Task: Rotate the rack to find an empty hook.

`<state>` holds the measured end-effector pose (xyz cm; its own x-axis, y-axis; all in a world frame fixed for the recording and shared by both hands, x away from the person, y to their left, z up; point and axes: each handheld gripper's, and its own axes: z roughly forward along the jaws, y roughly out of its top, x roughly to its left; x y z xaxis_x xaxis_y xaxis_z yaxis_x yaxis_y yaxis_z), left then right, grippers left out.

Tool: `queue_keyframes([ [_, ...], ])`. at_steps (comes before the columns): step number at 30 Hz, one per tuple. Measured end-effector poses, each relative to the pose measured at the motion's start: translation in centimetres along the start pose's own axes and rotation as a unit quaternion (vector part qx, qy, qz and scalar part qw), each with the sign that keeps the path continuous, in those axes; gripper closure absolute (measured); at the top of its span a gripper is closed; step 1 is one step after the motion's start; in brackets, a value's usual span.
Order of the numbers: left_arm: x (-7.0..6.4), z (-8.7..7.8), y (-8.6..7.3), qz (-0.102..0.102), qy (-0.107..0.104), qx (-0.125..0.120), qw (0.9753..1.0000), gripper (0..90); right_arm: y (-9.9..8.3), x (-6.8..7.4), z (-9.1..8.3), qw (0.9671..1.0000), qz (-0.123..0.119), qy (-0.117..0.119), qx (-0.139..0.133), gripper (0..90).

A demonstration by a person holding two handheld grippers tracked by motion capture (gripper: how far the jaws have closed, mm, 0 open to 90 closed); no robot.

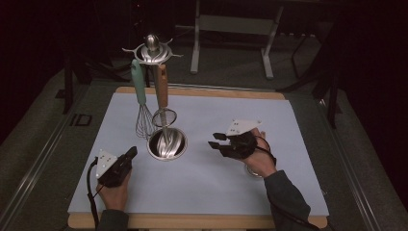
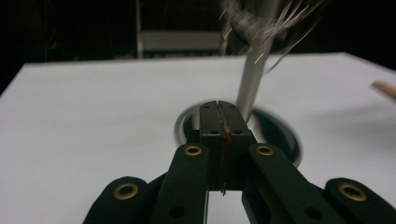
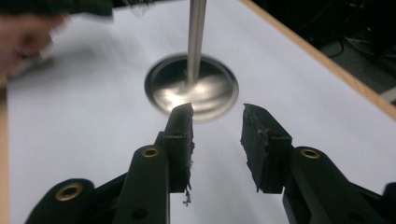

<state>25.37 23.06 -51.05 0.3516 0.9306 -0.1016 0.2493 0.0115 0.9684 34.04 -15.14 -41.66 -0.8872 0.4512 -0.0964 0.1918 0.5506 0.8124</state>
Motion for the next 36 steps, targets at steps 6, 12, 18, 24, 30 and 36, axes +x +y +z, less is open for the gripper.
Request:
queue_keyframes([
  [6, -0.3, -0.8, 2.3, -0.012, -0.031, -0.037, 0.9988, 90.0, -3.3, 0.2, -0.3, 0.9991, 0.039, -0.01, 0.007, 59.9],
  [12, -0.6, -1.3, 5.6, -0.019, -0.04, -0.067, 0.9968, 90.0, -5.9, -0.3, 0.5, 0.9966, 0.08, -0.011, 0.015, 58.9],
  [18, -1.5, -1.8, 9.2, -0.006, -0.047, -0.107, 0.9931, 90.0, -6.7, -0.5, 0.9, 0.9953, 0.094, -0.01, 0.021, 58.5],
  [24, -2.1, -2.5, 12.9, -0.004, -0.056, -0.148, 0.9874, 90.0, -6.8, -0.7, 0.3, 0.9947, 0.101, -0.014, 0.011, 58.4],
  [30, -2.9, -2.7, 16.2, 0.0, -0.062, -0.183, 0.9811, 90.0, -7.3, -1.2, -0.2, 0.9934, 0.113, -0.02, 0.005, 58.8],
  [36, -3.9, -2.5, 18.7, -0.001, -0.077, -0.209, 0.9749, 90.0, -7.3, -1.3, -0.5, 0.9934, 0.113, -0.022, 0.001, 60.2],
])
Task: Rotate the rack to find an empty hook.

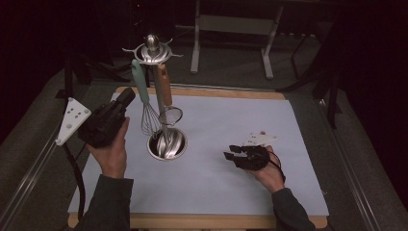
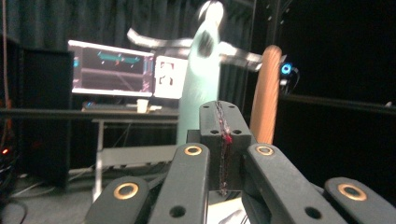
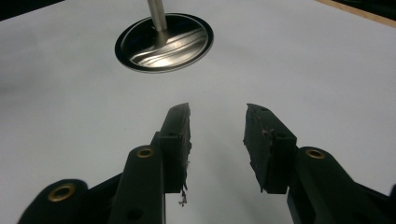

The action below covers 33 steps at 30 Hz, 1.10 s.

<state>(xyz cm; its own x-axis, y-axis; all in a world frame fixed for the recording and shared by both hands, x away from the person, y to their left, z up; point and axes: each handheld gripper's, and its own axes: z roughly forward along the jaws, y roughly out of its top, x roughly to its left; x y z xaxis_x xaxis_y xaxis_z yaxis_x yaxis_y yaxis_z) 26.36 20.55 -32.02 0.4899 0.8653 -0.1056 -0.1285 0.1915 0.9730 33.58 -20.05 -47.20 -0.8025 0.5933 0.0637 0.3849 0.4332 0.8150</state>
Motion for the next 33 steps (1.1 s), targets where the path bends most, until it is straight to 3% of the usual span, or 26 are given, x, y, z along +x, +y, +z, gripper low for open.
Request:
queue_keyframes([
  [7, -0.8, 1.7, 1.9, 0.009, -0.002, -0.014, 0.9999, 90.0, 0.1, 0.2, 0.1, 1.0, -0.007, -0.001, 0.003, 60.2],
  [15, -1.0, 2.9, 2.7, 0.015, 0.006, -0.018, 0.9997, 90.0, 0.0, 0.1, 0.0, 1.0, -0.005, -0.005, 0.0, 60.6],
  [24, -0.2, 3.1, 2.9, 0.006, 0.008, -0.023, 0.9997, 90.0, 0.2, 0.2, -0.1, 0.9999, -0.007, -0.005, -0.005, 60.5],
  [33, 0.1, 3.1, 2.6, 0.017, 0.001, -0.033, 0.9993, 90.0, 0.2, 0.2, -0.3, 0.9999, -0.009, -0.007, -0.005, 60.5],
])
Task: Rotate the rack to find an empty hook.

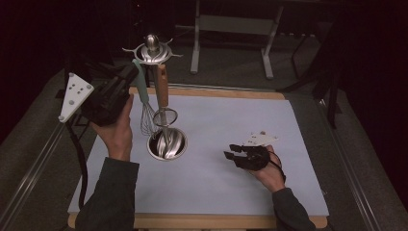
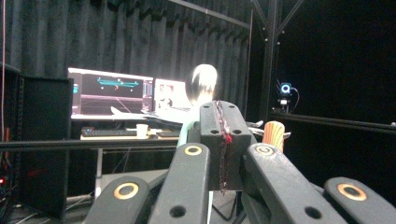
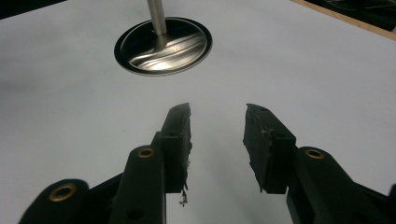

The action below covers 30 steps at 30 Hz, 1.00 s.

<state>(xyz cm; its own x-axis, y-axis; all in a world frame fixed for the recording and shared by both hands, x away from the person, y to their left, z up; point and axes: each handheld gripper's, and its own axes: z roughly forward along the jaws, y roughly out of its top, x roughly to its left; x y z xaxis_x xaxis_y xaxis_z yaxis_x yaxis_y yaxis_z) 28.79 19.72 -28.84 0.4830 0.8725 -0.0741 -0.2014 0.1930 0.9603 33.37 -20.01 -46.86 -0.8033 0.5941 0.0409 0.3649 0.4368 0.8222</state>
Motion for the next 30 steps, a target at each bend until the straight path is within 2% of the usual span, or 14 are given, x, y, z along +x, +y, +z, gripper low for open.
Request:
queue_keyframes([
  [13, 0.7, 0.0, -0.1, -0.006, 0.004, -0.008, 0.9999, 90.0, 0.0, 0.0, 0.0, 1.0, -0.002, 0.001, 0.002, 60.6],
  [22, 1.9, 0.0, -0.6, -0.026, 0.017, -0.01, 0.9994, 90.0, 0.0, 0.0, -0.1, 1.0, 0.0, 0.001, 0.0, 60.5],
  [30, 2.5, 0.3, -0.5, -0.026, 0.027, -0.005, 0.9993, 90.0, 0.0, 0.0, -0.1, 1.0, -0.001, 0.002, 0.001, 60.5],
])
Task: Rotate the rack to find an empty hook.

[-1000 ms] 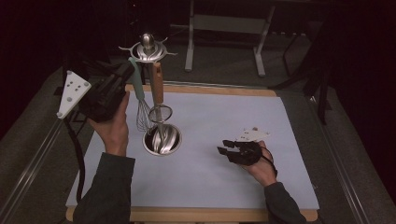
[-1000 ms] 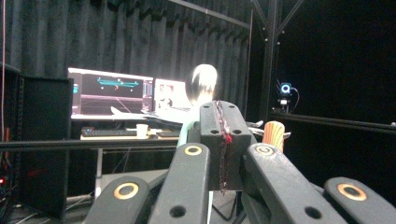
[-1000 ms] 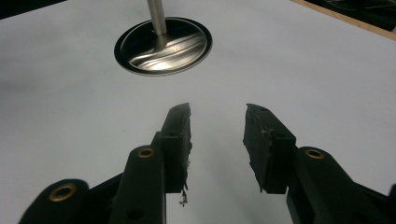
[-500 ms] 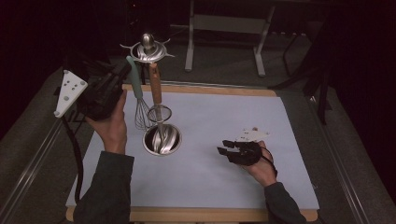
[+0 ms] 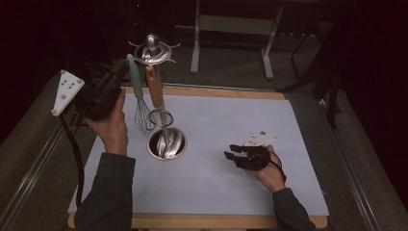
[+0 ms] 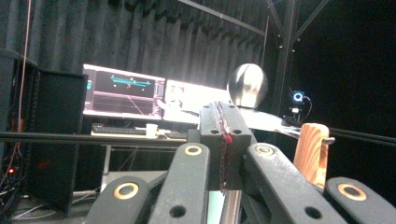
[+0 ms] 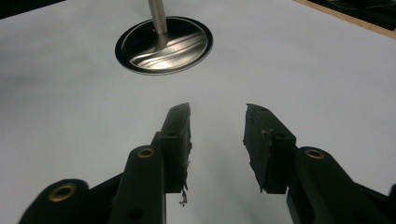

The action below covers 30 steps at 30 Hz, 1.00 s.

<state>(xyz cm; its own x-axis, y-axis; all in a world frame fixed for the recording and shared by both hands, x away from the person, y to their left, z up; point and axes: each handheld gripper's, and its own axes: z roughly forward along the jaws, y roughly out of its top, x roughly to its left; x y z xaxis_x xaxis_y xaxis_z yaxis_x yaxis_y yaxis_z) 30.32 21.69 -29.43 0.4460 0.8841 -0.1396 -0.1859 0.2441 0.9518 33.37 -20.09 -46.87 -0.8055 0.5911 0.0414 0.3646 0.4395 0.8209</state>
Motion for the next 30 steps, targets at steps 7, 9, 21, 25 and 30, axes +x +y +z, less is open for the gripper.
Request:
queue_keyframes([
  [7, 0.3, 0.4, 0.2, -0.002, 0.008, 0.003, 1.0, 90.0, 0.0, 0.0, -0.1, 1.0, 0.0, 0.001, -0.001, 60.2],
  [9, 0.4, 0.6, 0.1, -0.007, 0.012, 0.003, 0.9999, 90.0, 0.0, 0.0, -0.1, 1.0, 0.0, 0.001, -0.001, 60.3],
  [21, 0.8, 1.7, 0.4, 0.006, 0.037, 0.017, 0.9991, 90.0, 0.0, -0.1, -0.2, 1.0, 0.001, 0.003, -0.003, 59.8],
  [25, 1.0, 2.1, 0.5, 0.008, 0.043, 0.02, 0.9988, 90.0, 0.0, -0.2, -0.2, 1.0, 0.001, 0.002, -0.003, 59.9],
  [30, 1.2, 2.5, 0.5, 0.002, 0.045, 0.023, 0.9987, 90.0, 0.0, -0.2, -0.3, 1.0, 0.004, 0.003, -0.004, 59.8],
])
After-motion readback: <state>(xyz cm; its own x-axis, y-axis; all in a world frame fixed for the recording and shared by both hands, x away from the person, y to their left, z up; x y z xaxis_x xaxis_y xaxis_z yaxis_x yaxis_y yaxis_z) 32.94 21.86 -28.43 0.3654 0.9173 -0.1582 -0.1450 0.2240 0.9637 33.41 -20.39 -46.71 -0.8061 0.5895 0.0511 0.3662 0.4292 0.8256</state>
